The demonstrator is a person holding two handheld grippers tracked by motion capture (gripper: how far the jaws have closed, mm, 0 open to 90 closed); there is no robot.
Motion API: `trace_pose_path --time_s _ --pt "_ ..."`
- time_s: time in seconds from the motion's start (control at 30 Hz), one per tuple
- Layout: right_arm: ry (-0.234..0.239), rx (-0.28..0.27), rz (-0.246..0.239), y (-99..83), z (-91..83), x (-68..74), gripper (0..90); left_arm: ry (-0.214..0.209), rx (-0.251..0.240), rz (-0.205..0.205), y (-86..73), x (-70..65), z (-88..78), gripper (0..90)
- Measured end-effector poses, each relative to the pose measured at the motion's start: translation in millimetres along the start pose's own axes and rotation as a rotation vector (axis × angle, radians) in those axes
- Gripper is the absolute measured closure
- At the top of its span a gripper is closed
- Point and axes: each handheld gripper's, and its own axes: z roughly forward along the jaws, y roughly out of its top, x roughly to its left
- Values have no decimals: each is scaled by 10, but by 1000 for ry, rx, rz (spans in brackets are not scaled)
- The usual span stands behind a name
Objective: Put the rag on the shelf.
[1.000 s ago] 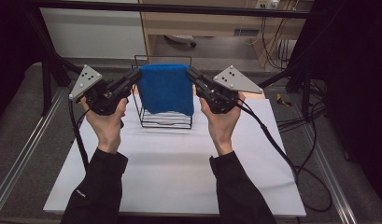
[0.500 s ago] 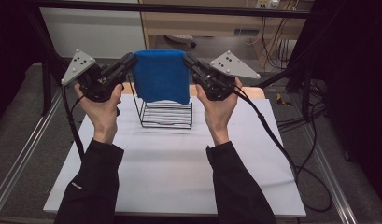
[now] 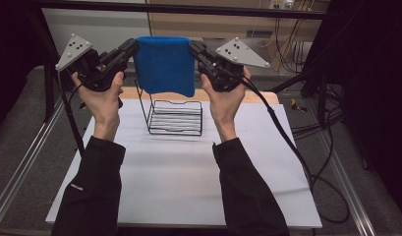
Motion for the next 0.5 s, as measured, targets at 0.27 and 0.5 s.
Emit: trace_pose_path --time_s 0.27,0.5 --pt "-16 7 6 25 132 -101 876 0 -3 -6 52 68 119 848" --pt "-34 6 5 55 246 -169 876 15 0 -13 74 138 259 848"
